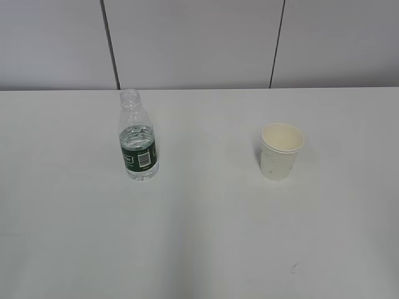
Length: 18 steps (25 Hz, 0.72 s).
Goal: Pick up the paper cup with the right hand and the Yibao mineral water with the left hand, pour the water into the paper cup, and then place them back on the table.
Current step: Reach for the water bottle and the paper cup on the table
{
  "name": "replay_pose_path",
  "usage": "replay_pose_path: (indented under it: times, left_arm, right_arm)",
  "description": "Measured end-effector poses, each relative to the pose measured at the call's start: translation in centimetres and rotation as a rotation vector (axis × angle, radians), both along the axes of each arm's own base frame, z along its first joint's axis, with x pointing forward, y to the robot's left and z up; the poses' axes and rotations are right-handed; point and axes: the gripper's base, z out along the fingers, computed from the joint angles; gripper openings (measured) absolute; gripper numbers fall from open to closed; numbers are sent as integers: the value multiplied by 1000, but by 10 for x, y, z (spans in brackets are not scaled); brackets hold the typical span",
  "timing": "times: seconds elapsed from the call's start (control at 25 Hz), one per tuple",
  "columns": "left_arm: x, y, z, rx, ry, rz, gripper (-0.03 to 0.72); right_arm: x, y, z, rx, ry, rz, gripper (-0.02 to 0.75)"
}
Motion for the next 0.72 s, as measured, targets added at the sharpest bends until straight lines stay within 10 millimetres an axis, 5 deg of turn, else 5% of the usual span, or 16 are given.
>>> replay_pose_path:
  times: [0.72]
  left_arm:
    - [0,0,0,0,0,0,241]
  right_arm:
    - [0,0,0,-4,0,-2,585]
